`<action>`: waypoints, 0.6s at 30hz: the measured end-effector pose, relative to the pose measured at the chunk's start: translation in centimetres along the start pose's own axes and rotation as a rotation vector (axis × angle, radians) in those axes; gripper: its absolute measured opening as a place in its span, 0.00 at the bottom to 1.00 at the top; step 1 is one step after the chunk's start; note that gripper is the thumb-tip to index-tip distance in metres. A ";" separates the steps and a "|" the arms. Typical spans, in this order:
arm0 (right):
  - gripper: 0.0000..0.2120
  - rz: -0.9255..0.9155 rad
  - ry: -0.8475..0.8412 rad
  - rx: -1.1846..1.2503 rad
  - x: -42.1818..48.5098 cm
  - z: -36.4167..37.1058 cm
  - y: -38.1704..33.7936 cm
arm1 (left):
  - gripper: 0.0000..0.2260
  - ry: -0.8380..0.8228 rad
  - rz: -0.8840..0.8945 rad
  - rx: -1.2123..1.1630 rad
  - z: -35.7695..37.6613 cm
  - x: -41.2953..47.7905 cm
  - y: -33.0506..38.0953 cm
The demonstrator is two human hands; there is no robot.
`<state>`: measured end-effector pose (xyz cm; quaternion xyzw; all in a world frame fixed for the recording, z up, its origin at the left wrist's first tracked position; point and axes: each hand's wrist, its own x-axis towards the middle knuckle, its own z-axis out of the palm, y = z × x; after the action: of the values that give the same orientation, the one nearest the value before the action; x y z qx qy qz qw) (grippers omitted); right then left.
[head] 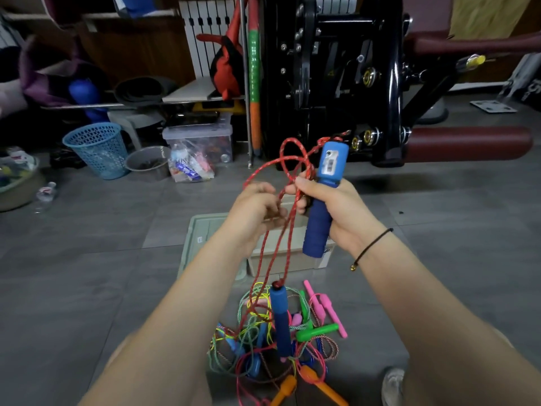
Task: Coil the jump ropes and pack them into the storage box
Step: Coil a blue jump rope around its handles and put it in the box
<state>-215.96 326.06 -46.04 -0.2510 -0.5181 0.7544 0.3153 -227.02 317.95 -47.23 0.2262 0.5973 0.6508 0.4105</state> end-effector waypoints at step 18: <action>0.02 0.014 0.083 0.089 0.2 -3.8 -2.5 | 0.15 -0.283 -0.015 0.511 2.5 1.0 -9.0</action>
<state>-212.82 329.27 -44.95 -0.2713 -0.4688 0.7678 0.3422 -223.24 319.84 -55.60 0.4063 0.6803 0.4384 0.4242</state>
